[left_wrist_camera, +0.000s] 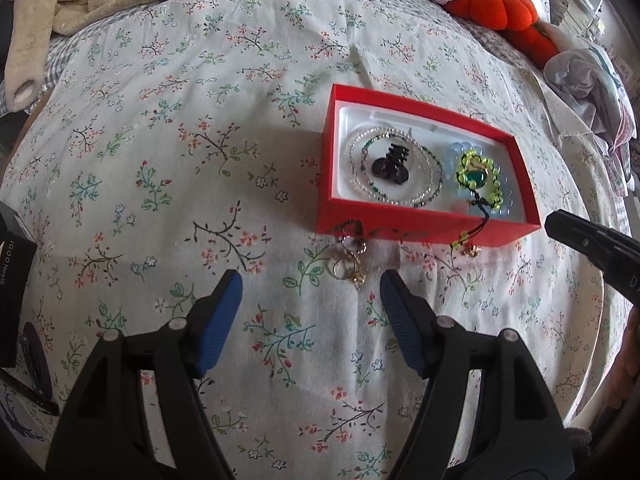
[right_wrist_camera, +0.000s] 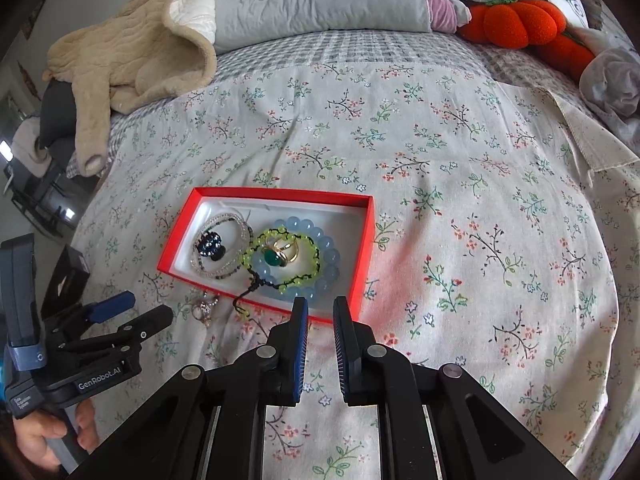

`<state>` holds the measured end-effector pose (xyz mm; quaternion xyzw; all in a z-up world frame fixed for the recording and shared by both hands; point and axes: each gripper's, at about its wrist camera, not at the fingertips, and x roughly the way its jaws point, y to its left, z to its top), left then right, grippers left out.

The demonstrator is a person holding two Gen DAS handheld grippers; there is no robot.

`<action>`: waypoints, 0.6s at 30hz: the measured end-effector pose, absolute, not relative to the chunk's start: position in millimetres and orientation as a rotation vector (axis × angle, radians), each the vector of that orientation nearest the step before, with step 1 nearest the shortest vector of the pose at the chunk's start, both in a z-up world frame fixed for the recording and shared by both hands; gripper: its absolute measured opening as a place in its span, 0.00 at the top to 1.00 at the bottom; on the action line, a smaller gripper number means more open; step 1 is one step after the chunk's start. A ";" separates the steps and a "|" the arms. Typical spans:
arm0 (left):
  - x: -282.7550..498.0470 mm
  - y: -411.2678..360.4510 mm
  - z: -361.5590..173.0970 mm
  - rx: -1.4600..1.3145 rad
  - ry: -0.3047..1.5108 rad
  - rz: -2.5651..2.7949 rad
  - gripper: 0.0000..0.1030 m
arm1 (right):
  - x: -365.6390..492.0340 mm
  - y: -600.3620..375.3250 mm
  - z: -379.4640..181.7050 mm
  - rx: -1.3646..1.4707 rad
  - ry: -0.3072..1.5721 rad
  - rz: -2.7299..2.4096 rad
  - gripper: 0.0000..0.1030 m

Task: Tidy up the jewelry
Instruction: 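Carry the bangle and green bracelet into the red box and open both tools, then grasp a gold hoop earring with the left tool while the right tool grasps a small gold earring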

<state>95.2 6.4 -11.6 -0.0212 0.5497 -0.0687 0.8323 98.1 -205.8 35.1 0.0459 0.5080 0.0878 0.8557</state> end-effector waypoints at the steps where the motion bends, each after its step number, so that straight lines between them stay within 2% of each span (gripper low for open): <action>1: 93.0 5.9 -13.1 -0.036 1.166 -0.155 0.30 | 95.5 -205.8 33.6 0.088 1.075 0.182 0.87; 4: 87.2 5.8 -16.3 -0.002 1.145 -0.182 0.30 | 87.9 -205.2 27.0 0.067 1.094 0.182 0.85; 7: 81.8 6.1 -22.9 0.047 1.124 -0.212 0.30 | 80.5 -205.7 18.7 0.052 1.117 0.183 0.77; 8: 80.2 6.2 -26.0 0.062 1.118 -0.221 0.30 | 78.2 -205.6 16.1 0.047 1.123 0.185 0.72; 11: 76.5 5.8 -34.4 0.108 1.103 -0.252 0.30 | 70.9 -206.1 10.6 0.045 1.118 0.181 0.41; 18: 67.9 3.9 -49.1 0.136 1.066 -0.331 0.30 | 61.9 -215.1 -13.1 0.072 1.120 0.165 0.40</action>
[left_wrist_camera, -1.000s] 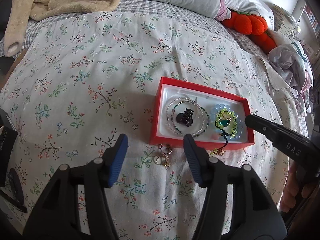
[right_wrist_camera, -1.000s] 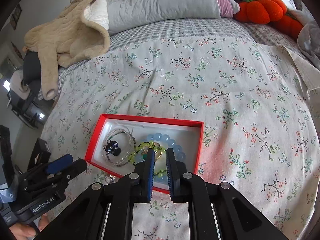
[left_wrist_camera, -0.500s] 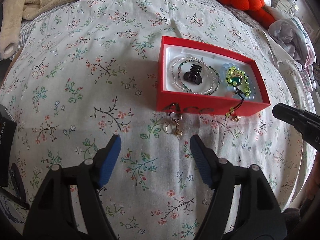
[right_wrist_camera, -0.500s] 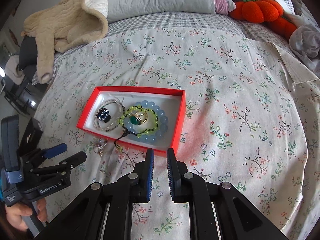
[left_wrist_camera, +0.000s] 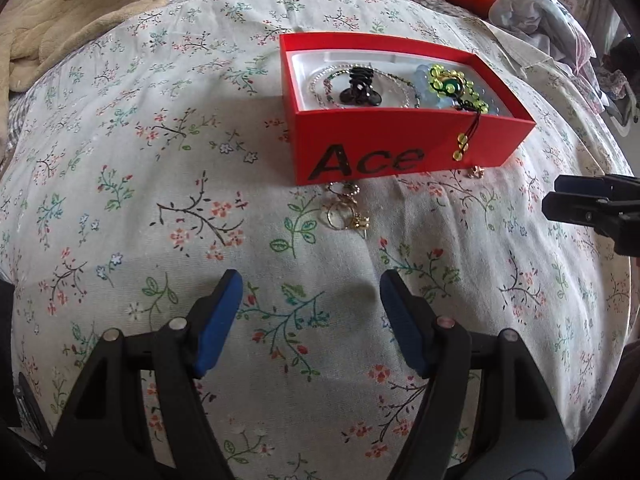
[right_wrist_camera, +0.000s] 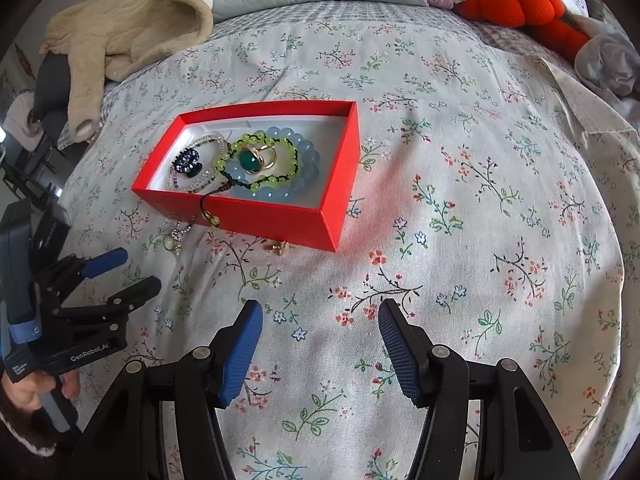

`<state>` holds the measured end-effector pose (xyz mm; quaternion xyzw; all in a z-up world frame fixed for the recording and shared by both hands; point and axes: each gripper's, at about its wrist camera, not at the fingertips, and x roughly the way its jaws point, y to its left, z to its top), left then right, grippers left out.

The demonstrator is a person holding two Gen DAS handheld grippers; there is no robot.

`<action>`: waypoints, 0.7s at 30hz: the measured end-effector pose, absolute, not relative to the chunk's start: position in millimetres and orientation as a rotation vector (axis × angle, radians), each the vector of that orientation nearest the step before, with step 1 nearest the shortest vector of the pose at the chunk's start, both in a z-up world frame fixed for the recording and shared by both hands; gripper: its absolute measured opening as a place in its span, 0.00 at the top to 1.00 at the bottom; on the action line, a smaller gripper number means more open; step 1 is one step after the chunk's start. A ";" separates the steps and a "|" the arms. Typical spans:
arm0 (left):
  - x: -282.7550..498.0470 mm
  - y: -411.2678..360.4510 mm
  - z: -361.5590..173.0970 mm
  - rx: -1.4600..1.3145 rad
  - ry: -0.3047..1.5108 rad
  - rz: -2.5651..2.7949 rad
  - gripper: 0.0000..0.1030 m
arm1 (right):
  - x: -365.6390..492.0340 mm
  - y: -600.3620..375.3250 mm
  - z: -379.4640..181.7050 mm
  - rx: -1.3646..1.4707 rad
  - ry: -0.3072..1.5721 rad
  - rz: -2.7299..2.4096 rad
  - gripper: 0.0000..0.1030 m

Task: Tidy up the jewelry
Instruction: 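Grasp a gold hoop earring with the left tool while the right tool grasps a small gold earring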

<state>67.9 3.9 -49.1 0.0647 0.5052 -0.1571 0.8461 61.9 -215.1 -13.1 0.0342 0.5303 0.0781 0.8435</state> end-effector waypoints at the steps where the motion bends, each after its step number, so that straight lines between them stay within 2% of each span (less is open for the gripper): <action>1: 66.8 2.5 -49.8 0.144 1.058 -0.343 0.31 | 61.5 -216.3 -17.1 0.079 1.122 0.160 0.40; 9: 76.5 -2.3 -51.3 0.126 1.023 -0.368 0.45 | 64.0 -209.6 -32.0 0.035 1.133 0.153 0.40; 11: 79.7 -2.4 -51.3 0.122 1.015 -0.368 0.53 | 65.8 -208.8 -33.8 0.033 1.138 0.157 0.40; 15: 84.8 -1.1 -49.8 0.090 1.015 -0.379 0.56 | 67.9 -208.7 -34.0 0.050 1.141 0.163 0.40; 17: 88.6 0.7 -48.0 0.061 1.019 -0.389 0.64 | 68.7 -207.8 -33.8 0.044 1.141 0.168 0.40; 21: 92.1 -1.7 -47.2 0.024 1.026 -0.401 0.68 | 69.5 -207.9 -34.2 0.043 1.146 0.168 0.40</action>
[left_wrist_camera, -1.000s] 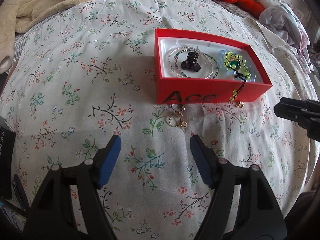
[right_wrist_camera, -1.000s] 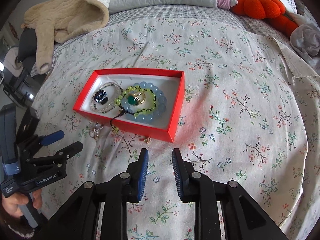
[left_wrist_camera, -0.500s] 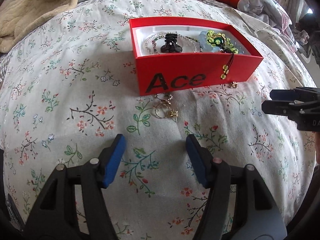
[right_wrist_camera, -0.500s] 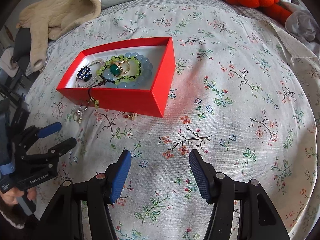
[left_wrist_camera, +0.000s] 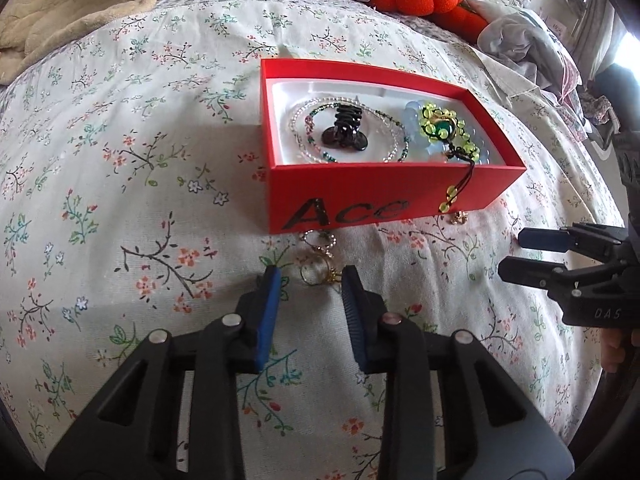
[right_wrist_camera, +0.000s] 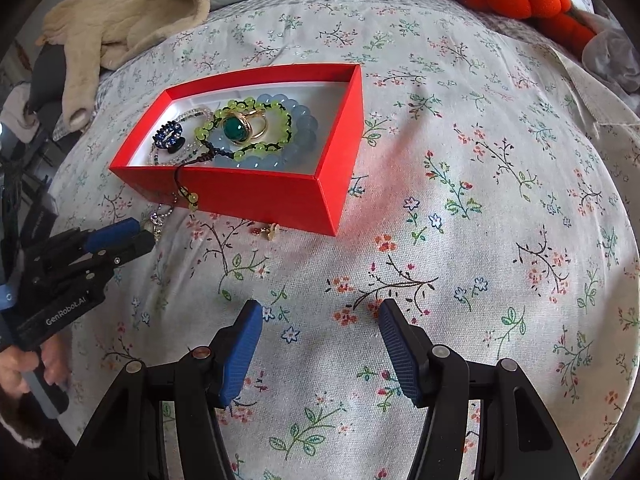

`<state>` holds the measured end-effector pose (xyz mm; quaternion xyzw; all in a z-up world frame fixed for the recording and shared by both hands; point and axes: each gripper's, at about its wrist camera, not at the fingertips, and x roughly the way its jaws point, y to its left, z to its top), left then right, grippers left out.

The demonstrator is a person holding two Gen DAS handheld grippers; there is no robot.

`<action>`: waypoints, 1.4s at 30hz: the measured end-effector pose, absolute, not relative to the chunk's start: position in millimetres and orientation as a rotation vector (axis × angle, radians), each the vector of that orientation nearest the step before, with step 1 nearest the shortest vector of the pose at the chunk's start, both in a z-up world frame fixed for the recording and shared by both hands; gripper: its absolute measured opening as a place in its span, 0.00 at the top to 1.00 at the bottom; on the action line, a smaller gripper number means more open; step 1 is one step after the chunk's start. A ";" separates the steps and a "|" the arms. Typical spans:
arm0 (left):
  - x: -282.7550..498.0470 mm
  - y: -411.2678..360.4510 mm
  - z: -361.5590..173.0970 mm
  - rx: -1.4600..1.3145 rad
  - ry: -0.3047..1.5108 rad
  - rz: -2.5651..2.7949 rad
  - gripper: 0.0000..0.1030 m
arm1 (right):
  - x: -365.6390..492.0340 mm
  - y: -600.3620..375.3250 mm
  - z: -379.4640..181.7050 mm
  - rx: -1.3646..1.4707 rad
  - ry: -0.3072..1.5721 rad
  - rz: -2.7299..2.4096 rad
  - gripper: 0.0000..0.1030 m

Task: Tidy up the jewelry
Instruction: 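Grasp a gold hoop earring with the left tool while the right tool grasps a small gold earring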

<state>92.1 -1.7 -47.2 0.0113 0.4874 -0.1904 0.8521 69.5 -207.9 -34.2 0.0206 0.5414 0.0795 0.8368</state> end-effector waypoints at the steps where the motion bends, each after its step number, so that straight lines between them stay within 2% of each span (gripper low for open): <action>1: 93.0 -3.9 -47.2 0.027 1.026 -0.402 0.68 | 70.0 -208.3 -34.3 0.047 1.147 0.168 0.40; 6: 98.9 -7.7 -45.9 -0.005 1.032 -0.392 0.73 | 71.5 -208.0 -33.7 0.052 1.146 0.160 0.40; 8: 102.2 -6.2 -47.8 -0.037 1.054 -0.385 0.83 | 71.9 -207.9 -32.5 0.057 1.142 0.159 0.40; 22: 99.8 21.3 -41.0 -0.143 1.103 -0.332 0.83 | 79.9 -201.1 -28.6 0.111 1.110 0.180 0.42; 27: 94.7 27.7 -37.9 -0.129 1.106 -0.309 0.83 | 83.3 -186.0 -37.7 0.094 1.112 0.224 0.56; 42: 91.2 21.9 -38.7 -0.105 1.122 -0.315 0.83 | 101.0 -172.5 -43.9 0.079 1.051 0.158 0.62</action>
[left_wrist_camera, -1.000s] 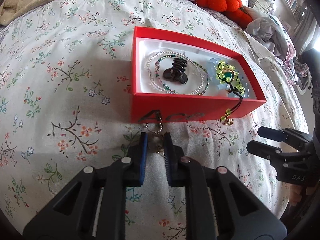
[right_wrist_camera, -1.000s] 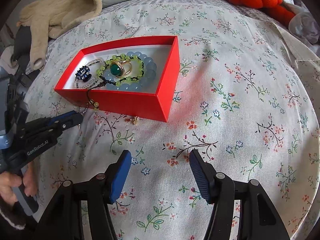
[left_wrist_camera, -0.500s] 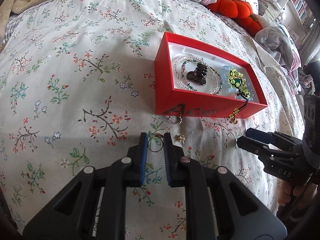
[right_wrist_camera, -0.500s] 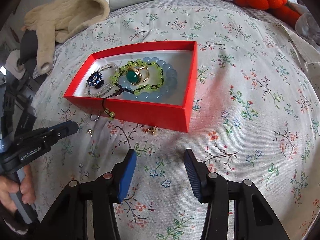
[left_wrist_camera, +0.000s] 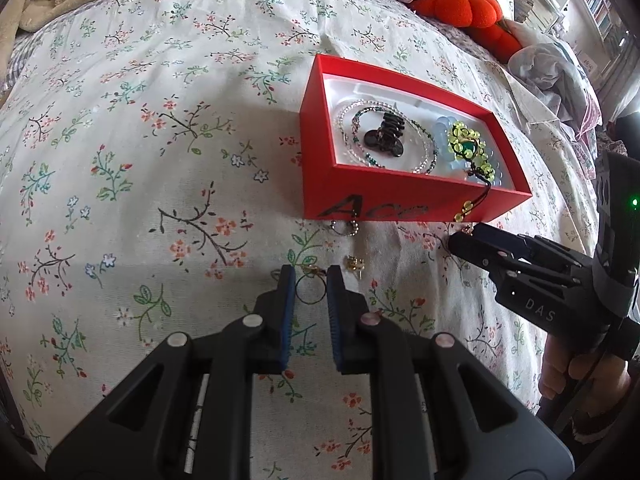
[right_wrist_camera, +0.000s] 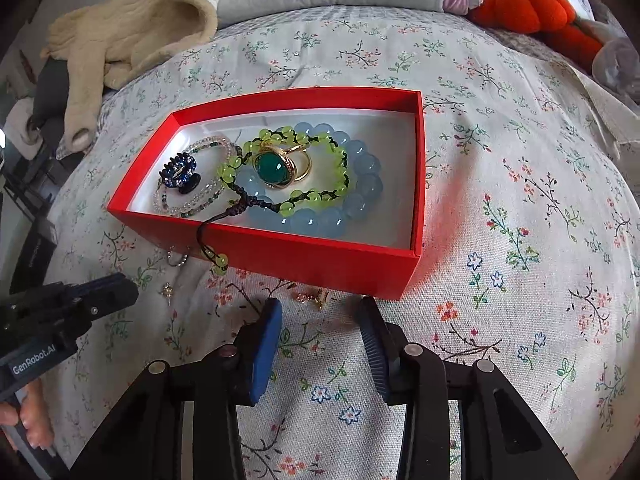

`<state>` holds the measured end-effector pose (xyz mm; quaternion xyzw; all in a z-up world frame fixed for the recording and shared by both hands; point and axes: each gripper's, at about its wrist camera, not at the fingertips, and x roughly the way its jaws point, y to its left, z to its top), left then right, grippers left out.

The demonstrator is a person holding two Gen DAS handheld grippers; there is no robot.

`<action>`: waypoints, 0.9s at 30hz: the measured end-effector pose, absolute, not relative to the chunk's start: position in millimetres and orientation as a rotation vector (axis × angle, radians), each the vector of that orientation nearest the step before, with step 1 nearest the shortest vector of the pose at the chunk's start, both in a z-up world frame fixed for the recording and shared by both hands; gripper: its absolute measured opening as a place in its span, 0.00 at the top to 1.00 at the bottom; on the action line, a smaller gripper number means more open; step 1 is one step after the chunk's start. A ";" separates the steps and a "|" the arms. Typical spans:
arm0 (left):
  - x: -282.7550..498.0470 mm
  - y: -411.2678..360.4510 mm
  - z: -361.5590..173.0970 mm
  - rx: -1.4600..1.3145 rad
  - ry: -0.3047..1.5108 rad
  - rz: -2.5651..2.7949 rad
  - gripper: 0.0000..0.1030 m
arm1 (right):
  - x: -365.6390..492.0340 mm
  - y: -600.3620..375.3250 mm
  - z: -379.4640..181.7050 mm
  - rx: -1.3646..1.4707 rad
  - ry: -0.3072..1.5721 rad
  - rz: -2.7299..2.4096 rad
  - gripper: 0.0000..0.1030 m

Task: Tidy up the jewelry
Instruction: 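Grasp a gold hoop earring with the left tool while the right tool grasps a small gold earring, then carry both earrings into the red box and open both tools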

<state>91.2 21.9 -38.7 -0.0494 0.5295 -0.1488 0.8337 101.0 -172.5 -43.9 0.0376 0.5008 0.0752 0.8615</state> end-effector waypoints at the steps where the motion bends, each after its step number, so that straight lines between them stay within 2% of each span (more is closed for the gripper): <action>1: 91.0 21.6 -38.8 -0.104 1.122 -0.314 0.83 | 102.2 -172.2 -43.8 0.081 1.050 0.150 0.63; 4: 91.5 21.1 -39.8 -0.101 1.126 -0.308 0.83 | 104.3 -172.4 -43.7 0.099 1.052 0.127 0.73; 6: 92.2 20.8 -40.9 -0.101 1.129 -0.304 0.83 | 105.0 -172.7 -43.0 0.111 1.054 0.129 0.89; 7: 92.3 20.8 -41.1 -0.101 1.131 -0.302 0.83 | 105.5 -172.6 -42.7 0.116 1.057 0.134 0.90; 10: 92.2 21.4 -40.8 -0.103 1.130 -0.300 0.83 | 105.5 -173.9 -41.8 0.119 1.063 0.150 0.93; 27: 91.8 27.9 -13.0 -0.161 1.078 -0.300 0.83 | 87.9 -192.6 -9.6 0.206 1.074 0.224 0.93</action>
